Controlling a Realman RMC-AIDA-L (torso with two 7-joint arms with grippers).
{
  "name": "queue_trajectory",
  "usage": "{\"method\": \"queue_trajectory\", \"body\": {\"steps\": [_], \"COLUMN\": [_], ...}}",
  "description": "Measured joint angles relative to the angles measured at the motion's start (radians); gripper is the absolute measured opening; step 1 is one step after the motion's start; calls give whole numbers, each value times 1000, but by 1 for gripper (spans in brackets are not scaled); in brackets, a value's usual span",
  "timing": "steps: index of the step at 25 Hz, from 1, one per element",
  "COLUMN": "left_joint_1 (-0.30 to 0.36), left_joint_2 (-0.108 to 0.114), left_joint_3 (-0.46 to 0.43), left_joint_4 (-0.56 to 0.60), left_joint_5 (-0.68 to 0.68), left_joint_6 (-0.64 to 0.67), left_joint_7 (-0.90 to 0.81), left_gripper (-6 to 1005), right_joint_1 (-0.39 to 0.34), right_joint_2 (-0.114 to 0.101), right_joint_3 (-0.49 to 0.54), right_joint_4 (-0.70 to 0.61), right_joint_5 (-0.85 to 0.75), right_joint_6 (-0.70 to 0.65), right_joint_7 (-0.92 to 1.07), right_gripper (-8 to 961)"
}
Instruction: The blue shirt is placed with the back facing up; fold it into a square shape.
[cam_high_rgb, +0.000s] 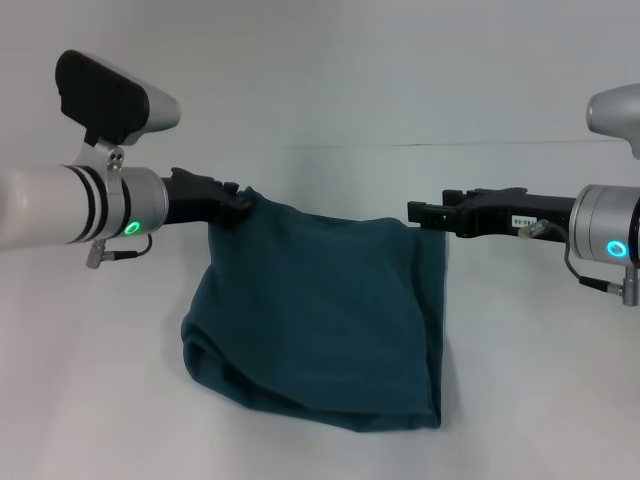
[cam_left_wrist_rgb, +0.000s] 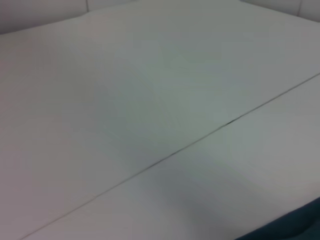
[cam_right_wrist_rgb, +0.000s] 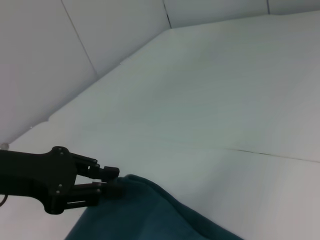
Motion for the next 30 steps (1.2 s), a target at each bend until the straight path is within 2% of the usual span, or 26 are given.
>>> {"method": "queue_trajectory", "body": {"steps": [7, 9, 12, 16, 17, 19, 21, 30], "left_joint_1": [45, 84, 126, 160, 177, 263, 282, 336], "left_joint_2": [-13, -16, -16, -16, -16, -17, -18, -22], "left_joint_3": [1, -2, -5, -8, -9, -22, -29, -74], "left_joint_4": [117, 199, 283, 337, 363, 450, 460, 457], "left_joint_5": [13, 4, -14, -42, -59, -173, -207, -279], "left_joint_6": [46, 111, 195, 269, 303, 412, 429, 519], "left_joint_7": [-8, -10, -3, 15, 28, 99, 117, 157], "left_gripper": [358, 397, 517, 658, 679, 720, 762, 752], "right_joint_1": [-2, -2, -2, -3, -3, -1, 0, 10], "right_joint_2": [0, 0, -4, -5, -6, -6, -6, 0], "right_joint_3": [-3, -3, 4, 28, 37, 53, 59, 2], "right_joint_4": [0, 0, -3, -11, -13, -15, -15, -3], "right_joint_5": [10, 10, 10, 9, 9, 9, 9, 8], "right_joint_6": [0, 1, -4, -42, -57, -97, -122, -174], "right_joint_7": [0, -2, -10, -26, -30, -39, -46, -51], "right_gripper": [643, 636, 627, 614, 611, 605, 598, 570]}}
